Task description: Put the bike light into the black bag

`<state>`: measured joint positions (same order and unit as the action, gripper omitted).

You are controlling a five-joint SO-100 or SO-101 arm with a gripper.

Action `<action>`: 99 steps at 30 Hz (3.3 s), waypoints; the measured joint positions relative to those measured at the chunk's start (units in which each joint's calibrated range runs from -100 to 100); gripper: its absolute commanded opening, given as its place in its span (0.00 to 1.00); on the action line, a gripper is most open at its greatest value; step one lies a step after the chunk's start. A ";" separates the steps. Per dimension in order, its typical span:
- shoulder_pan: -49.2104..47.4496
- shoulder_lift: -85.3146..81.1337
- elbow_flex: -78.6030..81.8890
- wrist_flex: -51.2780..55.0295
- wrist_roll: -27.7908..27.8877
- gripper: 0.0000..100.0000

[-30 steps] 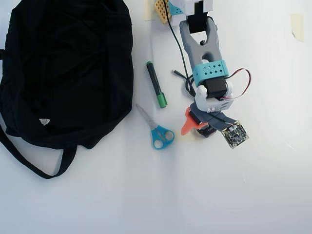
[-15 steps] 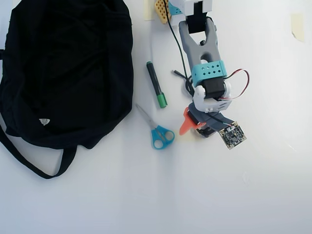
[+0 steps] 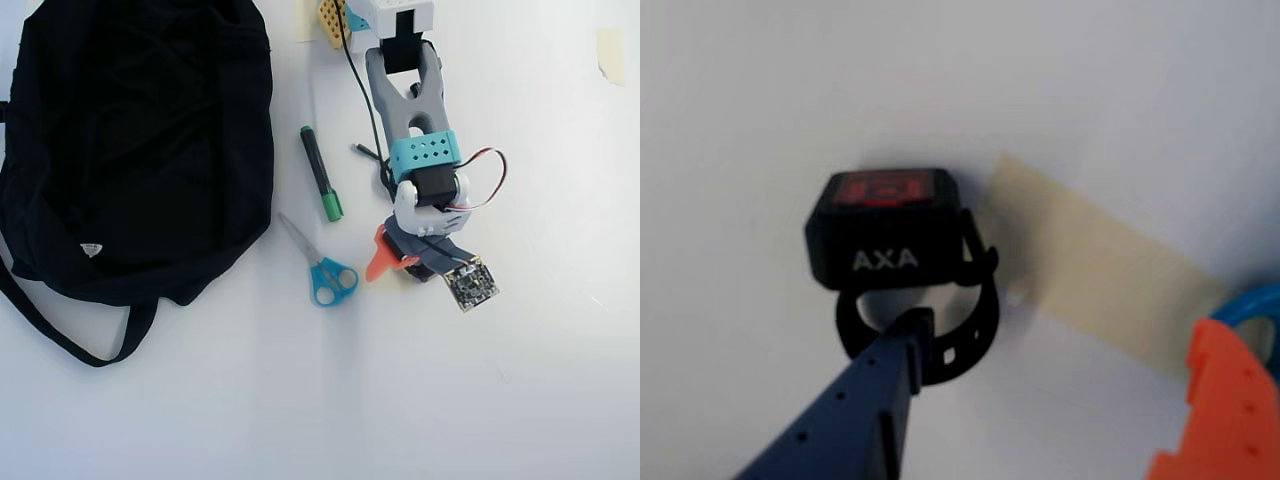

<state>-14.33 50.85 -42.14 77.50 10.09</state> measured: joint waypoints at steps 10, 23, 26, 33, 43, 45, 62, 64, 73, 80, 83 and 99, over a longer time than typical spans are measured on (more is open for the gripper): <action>-0.15 2.91 -1.42 -0.34 0.00 0.33; 0.07 3.90 -2.36 -0.43 -0.05 0.17; 0.07 3.90 -2.36 -0.43 -0.05 0.16; 0.07 3.90 -2.36 -0.43 -0.05 0.08; 0.37 3.90 -2.36 -0.43 -0.05 0.02; 0.15 3.90 -2.44 -0.43 0.00 0.02; -1.91 4.32 -15.72 11.68 0.00 0.02; -2.06 4.23 -19.42 16.23 0.00 0.02; -2.20 4.23 -27.75 20.95 0.00 0.02; -2.28 2.91 -28.62 21.04 -2.44 0.02; -2.28 0.08 -28.38 21.04 -5.18 0.02; -2.06 -34.37 15.80 21.04 -7.77 0.02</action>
<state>-16.39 16.48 -26.34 98.54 2.32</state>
